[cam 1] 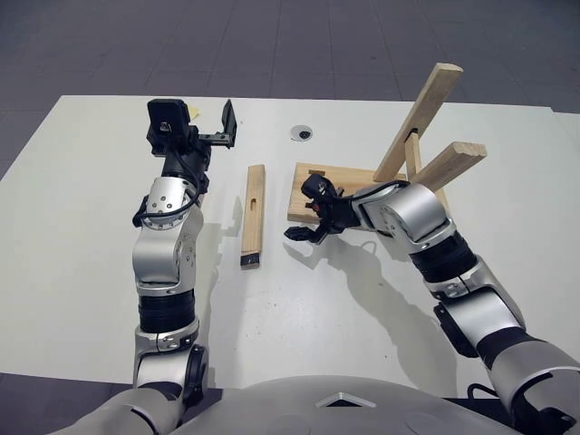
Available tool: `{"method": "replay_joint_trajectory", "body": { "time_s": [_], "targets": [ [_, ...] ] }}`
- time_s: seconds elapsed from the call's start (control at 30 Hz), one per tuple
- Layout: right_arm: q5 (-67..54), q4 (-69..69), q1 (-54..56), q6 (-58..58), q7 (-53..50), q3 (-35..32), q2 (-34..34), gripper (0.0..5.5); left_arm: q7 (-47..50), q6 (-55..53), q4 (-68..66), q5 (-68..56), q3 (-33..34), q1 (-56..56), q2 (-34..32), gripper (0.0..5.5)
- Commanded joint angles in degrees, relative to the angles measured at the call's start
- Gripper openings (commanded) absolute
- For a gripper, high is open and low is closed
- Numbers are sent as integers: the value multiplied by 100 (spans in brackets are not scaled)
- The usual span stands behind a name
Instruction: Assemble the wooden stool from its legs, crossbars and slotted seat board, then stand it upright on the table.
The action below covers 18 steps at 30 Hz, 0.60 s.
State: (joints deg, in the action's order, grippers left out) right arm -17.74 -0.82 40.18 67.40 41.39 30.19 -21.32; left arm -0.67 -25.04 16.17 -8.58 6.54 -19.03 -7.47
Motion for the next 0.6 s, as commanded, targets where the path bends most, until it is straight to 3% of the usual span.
{"method": "replay_joint_trajectory", "body": {
  "time_s": [0.03, 0.13, 0.23, 0.33, 0.5, 0.6],
  "targets": [
    [-98, 857, -197, -355, 1335, 1222, -1011, 536, 64, -116, -23, 37, 131, -18, -71, 540],
    [566, 1463, -219, -1730, 2307, 1900, -2110, 536, 87, -143, -26, 63, 192, 9, -106, 540],
    [1081, 1921, -315, -2929, 3016, 2048, -2932, 536, 103, -159, -52, 85, 184, 3, -103, 540],
    [2504, 1702, -241, -4907, 3190, 2235, -3653, 536, 154, -203, 21, 126, 161, 64, -75, 540],
    [4513, 967, -282, -7191, 1941, 2102, -4068, 536, 200, -212, 21, 159, 135, 113, -48, 540],
    [3955, 1367, -900, -7075, 1153, 1040, -4000, 536, 191, -208, 61, 118, 137, 139, -23, 540]
  ]
}}
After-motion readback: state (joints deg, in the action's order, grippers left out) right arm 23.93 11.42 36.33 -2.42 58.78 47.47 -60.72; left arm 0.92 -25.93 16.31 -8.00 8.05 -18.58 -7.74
